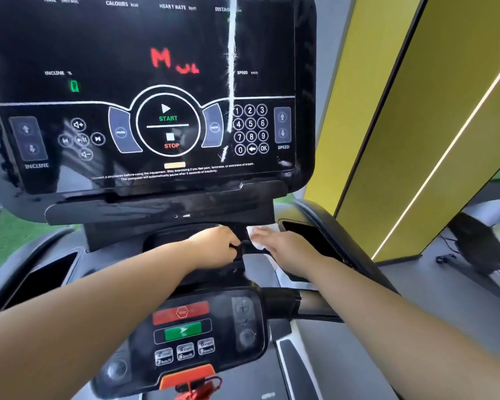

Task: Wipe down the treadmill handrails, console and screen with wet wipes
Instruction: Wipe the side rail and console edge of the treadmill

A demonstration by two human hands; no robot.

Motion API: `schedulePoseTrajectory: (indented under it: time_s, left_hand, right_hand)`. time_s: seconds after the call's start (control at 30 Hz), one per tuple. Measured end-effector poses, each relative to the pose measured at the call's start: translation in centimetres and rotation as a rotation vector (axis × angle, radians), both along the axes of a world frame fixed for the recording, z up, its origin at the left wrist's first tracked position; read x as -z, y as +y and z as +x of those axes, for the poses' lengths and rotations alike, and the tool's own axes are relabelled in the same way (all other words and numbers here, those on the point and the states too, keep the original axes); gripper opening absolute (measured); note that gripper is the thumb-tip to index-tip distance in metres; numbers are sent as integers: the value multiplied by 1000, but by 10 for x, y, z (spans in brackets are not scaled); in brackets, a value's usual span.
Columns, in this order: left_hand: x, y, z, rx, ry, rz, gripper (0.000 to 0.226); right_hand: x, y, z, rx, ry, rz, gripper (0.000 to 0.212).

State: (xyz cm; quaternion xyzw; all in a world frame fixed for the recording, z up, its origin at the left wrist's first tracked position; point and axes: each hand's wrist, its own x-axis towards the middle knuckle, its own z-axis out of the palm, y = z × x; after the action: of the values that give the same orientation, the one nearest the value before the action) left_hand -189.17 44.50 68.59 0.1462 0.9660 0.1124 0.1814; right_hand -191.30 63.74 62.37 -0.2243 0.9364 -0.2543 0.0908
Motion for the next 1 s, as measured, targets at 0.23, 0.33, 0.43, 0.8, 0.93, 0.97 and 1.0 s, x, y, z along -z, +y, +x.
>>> schedulePoseTrajectory:
  time_s: [0.23,0.33,0.43,0.8,0.93,0.97,1.0]
  left_hand:
    - [1,9,-5,6,-22,-124,22]
    - [-1,17,-4,-13,-3,-190,29]
    - [1,24,3,-68,-7,-185,33]
    - [-9,26,14,-232,23,-125,48]
    - [-3,21,12,-156,30,-124,44]
    - [-2,19,11,-133,35,-120,43]
    - [-1,18,10,-121,32,-120,43]
  right_hand:
    - [8,27,-3,-186,170,38,40]
    - [2,5,-18,-246,123,40,46]
    - [-2,-13,-26,-322,135,16,50]
    - [-9,8,-25,-335,69,49,50]
    - [-13,-24,-28,-328,106,44,33]
    - [-11,-23,-25,-318,110,0,36]
    - [-9,-19,-22,-296,104,-59,39]
